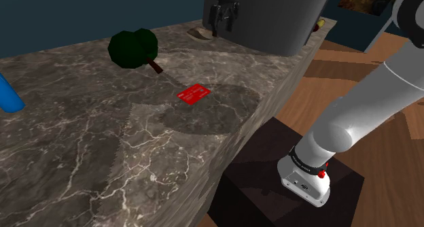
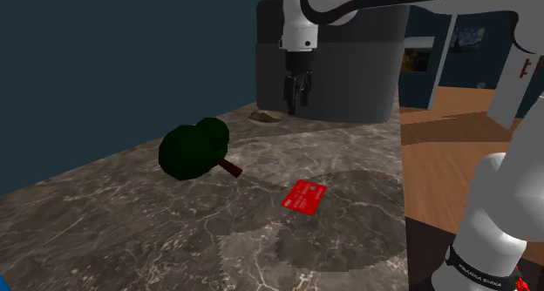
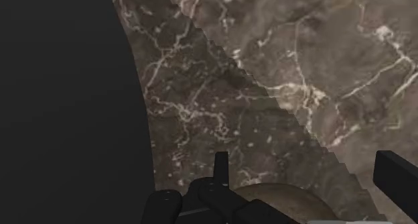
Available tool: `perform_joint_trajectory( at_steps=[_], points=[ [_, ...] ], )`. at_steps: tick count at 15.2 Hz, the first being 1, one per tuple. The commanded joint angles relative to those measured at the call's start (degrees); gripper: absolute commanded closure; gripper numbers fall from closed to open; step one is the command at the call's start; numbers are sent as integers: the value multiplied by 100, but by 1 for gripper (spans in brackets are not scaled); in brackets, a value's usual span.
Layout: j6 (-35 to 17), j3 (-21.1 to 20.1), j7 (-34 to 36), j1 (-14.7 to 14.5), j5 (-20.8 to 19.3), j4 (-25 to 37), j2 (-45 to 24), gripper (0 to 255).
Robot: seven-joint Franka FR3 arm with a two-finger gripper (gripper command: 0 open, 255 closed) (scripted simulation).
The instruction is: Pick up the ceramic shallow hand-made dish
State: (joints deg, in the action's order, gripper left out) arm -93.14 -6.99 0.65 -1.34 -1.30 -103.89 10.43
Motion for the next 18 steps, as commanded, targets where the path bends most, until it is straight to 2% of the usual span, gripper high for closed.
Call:
perform_joint_trajectory(
  at_steps=[1,9,16,18],
  points=[
    [105,-84,128,-30,-101,575,-505,0],
    [1043,-305,569,-367,-639,3524,-2670,0],
    [394,-293,604,-317,-595,2657,-2449,0],
    [343,-292,606,-314,-592,2592,-2435,0]
  ],
)
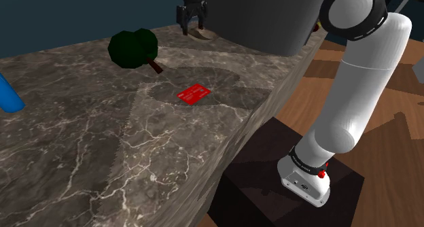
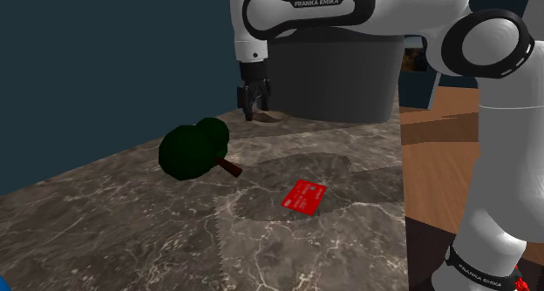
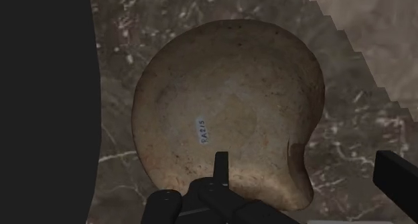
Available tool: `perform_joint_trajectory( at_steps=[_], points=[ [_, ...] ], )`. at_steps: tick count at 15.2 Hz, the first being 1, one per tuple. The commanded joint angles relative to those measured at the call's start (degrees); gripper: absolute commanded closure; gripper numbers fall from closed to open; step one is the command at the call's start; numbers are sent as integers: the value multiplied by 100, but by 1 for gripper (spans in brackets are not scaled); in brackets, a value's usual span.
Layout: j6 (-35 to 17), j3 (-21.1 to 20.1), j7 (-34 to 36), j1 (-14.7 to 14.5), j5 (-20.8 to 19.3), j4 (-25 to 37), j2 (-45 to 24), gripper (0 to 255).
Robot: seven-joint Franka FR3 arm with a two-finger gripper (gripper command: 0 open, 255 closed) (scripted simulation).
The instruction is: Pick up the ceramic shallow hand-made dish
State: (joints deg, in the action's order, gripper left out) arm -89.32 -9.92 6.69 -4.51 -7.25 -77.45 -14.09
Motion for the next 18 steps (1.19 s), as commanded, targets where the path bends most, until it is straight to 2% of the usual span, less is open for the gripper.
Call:
perform_joint_trajectory(
  at_steps=[1,10,18],
  points=[
    [-50,-1,7,1,3,-68,20,255],
    [-38,0,2,3,3,-50,15,255],
    [703,-8,-38,-58,-46,940,-236,255]
  ],
)
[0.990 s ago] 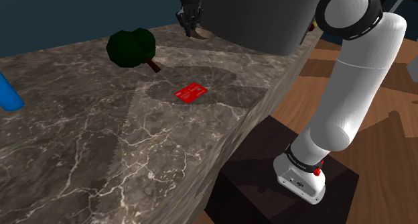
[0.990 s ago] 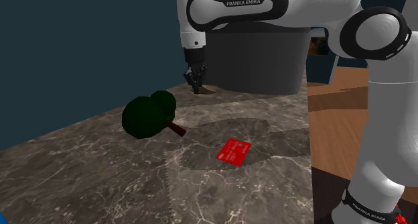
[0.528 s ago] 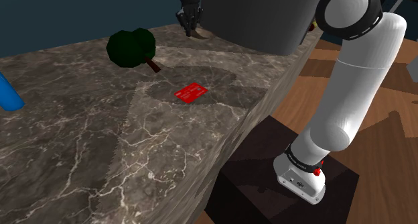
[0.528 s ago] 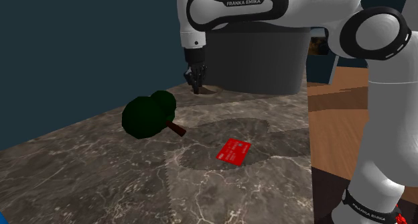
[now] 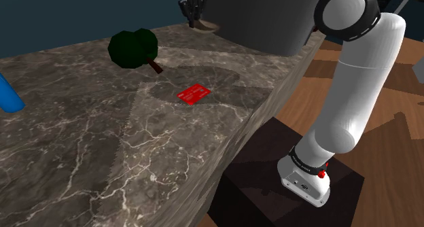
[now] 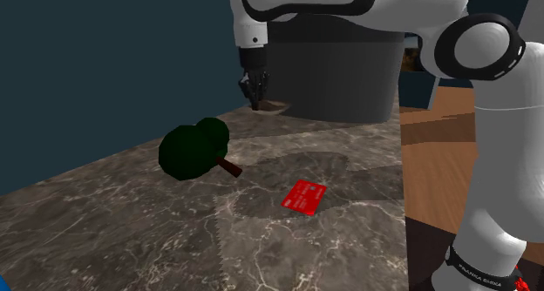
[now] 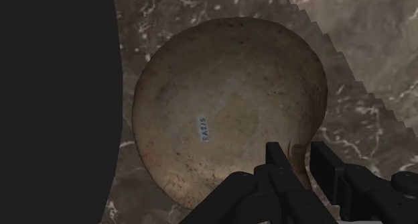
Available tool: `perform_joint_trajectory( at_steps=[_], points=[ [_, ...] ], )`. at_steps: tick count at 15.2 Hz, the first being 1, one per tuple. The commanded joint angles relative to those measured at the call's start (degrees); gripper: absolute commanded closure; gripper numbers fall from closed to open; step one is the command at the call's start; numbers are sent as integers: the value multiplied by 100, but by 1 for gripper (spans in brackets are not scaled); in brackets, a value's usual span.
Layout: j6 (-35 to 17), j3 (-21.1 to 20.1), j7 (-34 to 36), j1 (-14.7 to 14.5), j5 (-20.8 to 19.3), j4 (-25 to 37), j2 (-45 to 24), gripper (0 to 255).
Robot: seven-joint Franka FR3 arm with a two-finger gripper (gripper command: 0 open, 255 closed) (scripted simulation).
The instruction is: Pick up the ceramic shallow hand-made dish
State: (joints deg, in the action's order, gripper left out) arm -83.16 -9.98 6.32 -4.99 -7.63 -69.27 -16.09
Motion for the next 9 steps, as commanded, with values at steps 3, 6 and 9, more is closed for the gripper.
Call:
perform_joint_trajectory(
  at_steps=[3,6,9],
  points=[
    [399,-4,-17,-47,-39,579,-183,255],
    [744,-5,-37,-94,-82,1115,-374,255],
    [888,-4,-45,-117,-101,1348,-463,255]
  ],
)
